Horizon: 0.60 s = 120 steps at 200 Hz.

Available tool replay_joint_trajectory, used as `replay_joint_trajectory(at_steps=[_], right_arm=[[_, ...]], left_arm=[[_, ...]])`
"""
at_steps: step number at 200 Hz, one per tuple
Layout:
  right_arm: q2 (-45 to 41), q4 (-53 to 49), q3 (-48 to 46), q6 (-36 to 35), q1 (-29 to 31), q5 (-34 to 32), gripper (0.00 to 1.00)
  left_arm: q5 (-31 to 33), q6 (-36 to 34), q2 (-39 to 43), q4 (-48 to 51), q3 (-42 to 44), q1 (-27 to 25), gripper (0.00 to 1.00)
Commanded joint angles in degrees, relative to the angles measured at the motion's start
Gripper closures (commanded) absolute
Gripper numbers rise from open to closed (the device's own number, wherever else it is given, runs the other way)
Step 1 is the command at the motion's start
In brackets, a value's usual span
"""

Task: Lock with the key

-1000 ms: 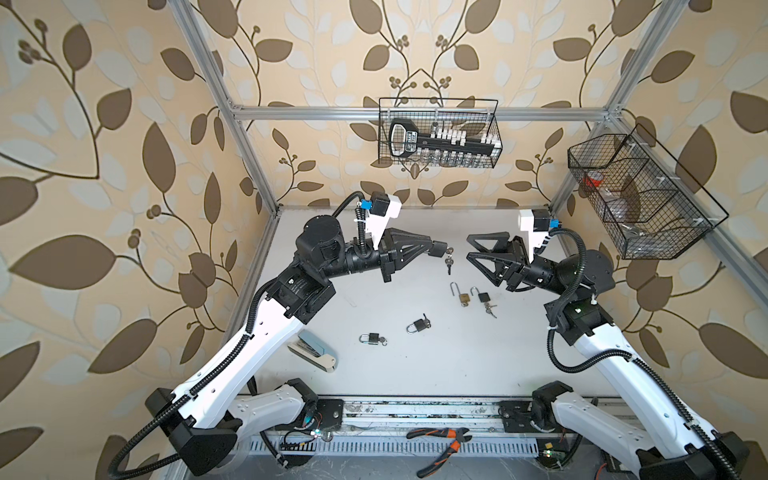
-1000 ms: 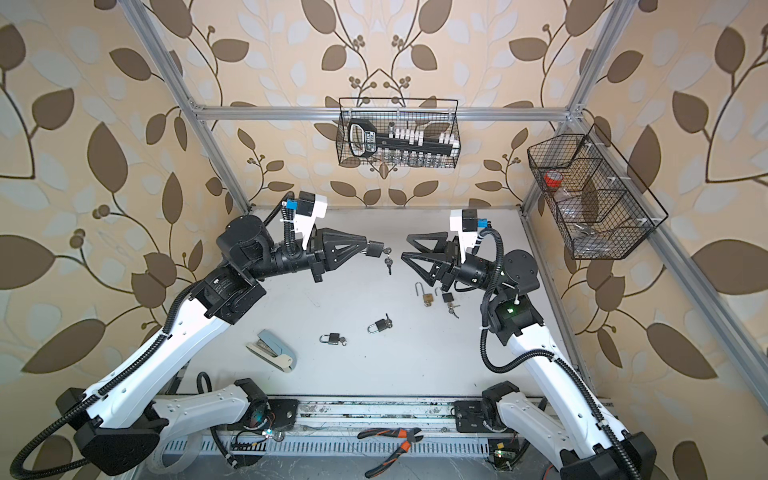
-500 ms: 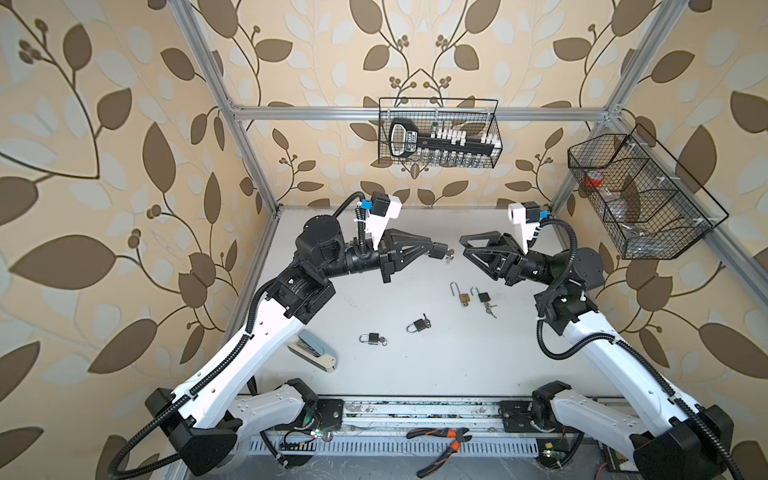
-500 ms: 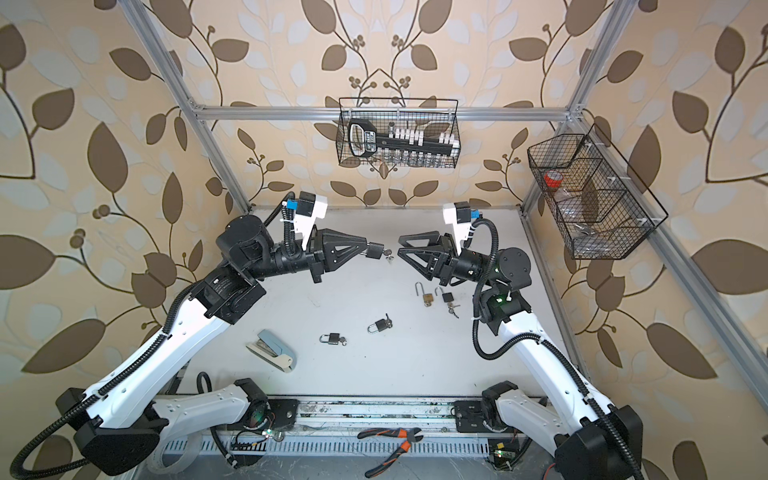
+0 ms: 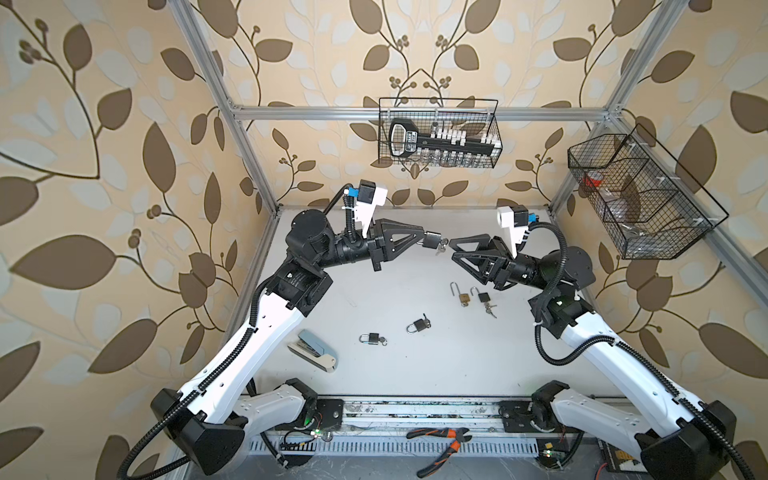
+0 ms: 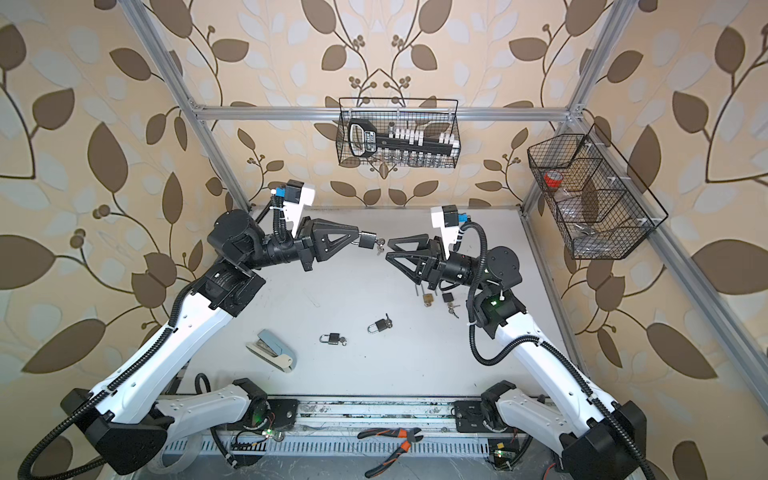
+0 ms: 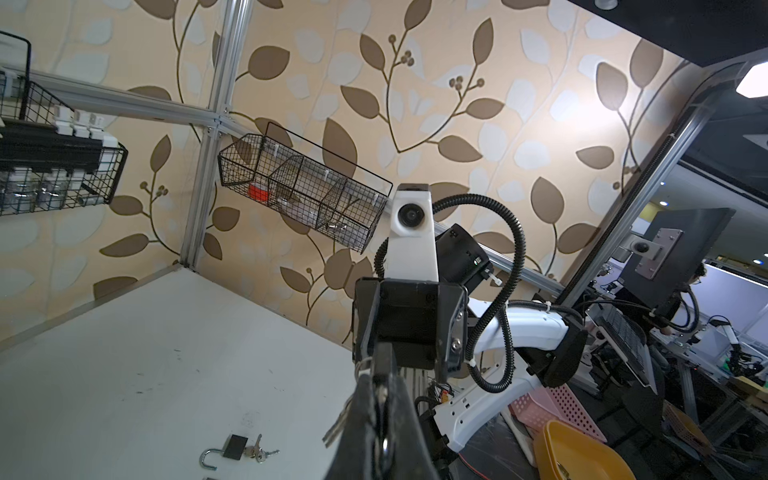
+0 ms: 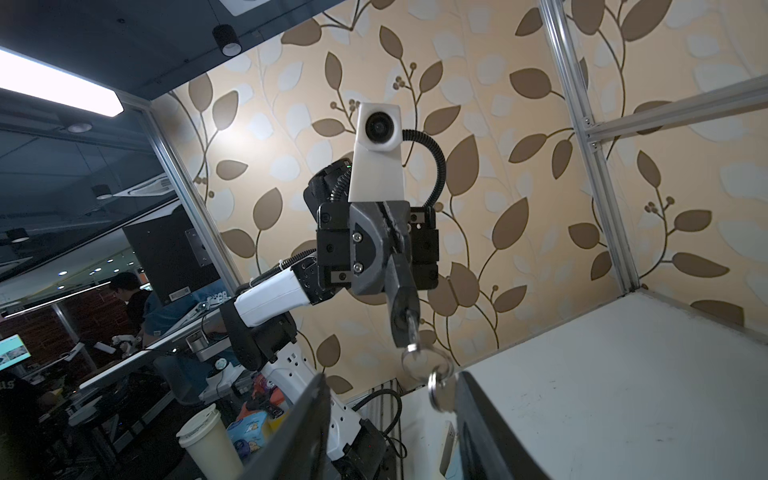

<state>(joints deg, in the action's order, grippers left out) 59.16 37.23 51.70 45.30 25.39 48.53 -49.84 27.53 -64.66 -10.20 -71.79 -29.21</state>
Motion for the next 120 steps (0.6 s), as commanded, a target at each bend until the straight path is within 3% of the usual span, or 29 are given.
replay_joint_trajectory(at_steps=[1, 26, 50, 120], right_arm=[[-1.4, 2.0, 0.9, 0.3, 0.3, -3.0, 0.43], [1.3, -2.0, 5.2, 1.2, 0.7, 0.0, 0.45], [2.9, -8.3, 8.7, -1.2, 1.8, 1.4, 0.53], [1.3, -8.4, 8.2, -2.6, 2.1, -0.4, 0.77]], left_arm=[[-3.4, 2.4, 0.3, -6.1, -0.2, 0.2, 1.00], [-4.3, 3.6, -0.2, -7.9, 0.1, 0.3, 1.00], [-4.6, 3.7, -0.5, -8.1, -0.1, 0.3, 1.00], [-4.6, 3.3, -1.0, -7.7, -0.8, 0.3, 1.00]])
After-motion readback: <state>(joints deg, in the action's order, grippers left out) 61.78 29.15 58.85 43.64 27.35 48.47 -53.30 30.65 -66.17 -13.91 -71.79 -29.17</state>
